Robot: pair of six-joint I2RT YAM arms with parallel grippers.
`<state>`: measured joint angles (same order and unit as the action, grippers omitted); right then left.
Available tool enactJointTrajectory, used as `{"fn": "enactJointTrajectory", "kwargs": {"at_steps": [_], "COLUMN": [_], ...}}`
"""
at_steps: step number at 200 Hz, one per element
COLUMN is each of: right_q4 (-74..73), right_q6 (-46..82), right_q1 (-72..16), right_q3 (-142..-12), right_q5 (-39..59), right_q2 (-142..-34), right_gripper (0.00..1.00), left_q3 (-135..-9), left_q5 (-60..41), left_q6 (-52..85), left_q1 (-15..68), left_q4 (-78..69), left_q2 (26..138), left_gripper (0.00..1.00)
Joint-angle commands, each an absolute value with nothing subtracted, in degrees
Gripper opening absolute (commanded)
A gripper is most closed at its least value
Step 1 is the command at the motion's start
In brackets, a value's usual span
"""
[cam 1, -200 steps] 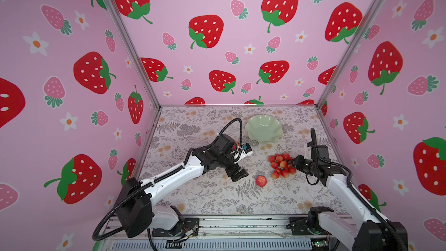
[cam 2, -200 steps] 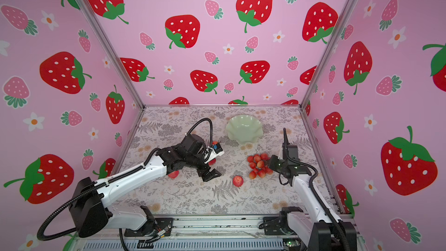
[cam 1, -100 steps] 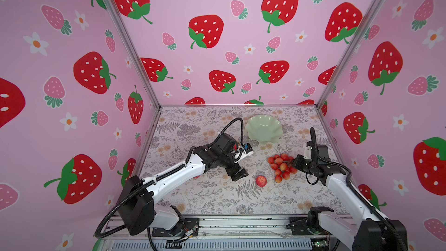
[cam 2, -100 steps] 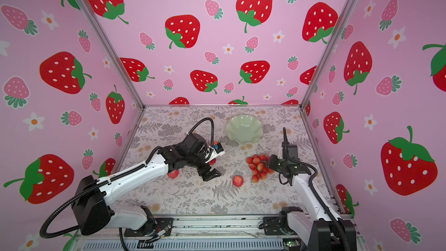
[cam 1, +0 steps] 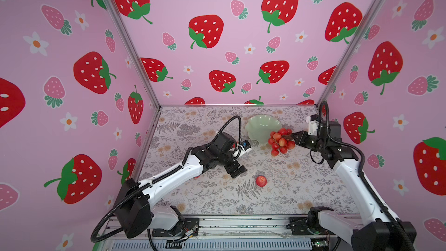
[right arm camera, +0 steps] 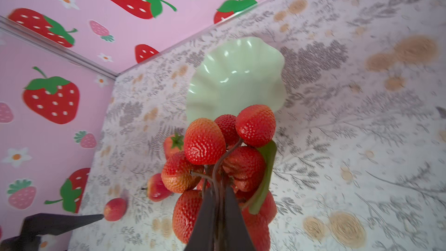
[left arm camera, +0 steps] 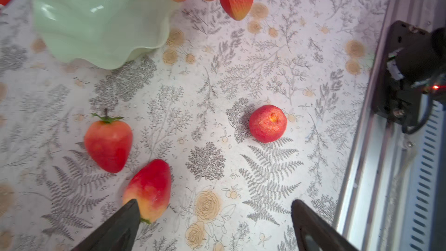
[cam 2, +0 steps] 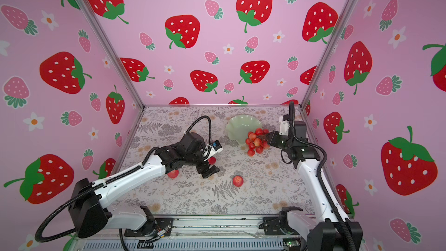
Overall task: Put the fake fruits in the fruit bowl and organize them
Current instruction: 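Grasp the strawberry bunch stem with the right gripper and lower it into the bowl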
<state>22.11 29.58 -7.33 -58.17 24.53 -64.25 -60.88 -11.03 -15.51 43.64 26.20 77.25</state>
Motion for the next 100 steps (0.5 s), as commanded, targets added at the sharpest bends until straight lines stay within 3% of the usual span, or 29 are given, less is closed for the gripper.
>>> {"fn": "enactJointTrajectory", "kwargs": {"at_steps": [1, 48, 100], "right_q4": [17.30, -2.76, -10.13], "right_q6": [32.10, 43.66, 42.18], "right_q1": [-7.12, -7.60, -11.10], "right_q3": [-64.16, -68.52, -72.69], "right_q5": [32.69, 37.05, 34.94], "right_q2": [-67.97, -80.45, -94.64], "right_gripper": [0.00, 0.00, 0.00], "left_q3": [-60.71, -60.65, -59.62], "left_q5": [-1.36, 4.52, 3.87], "left_q6": [-14.83, -13.48, -12.94], "left_q1": [42.43, 40.10, 38.88], "left_q4": [22.59, 21.52, 19.81], "left_q2": [74.86, 73.88, 72.71], "left_gripper": [0.99, 0.99, 0.99]}}
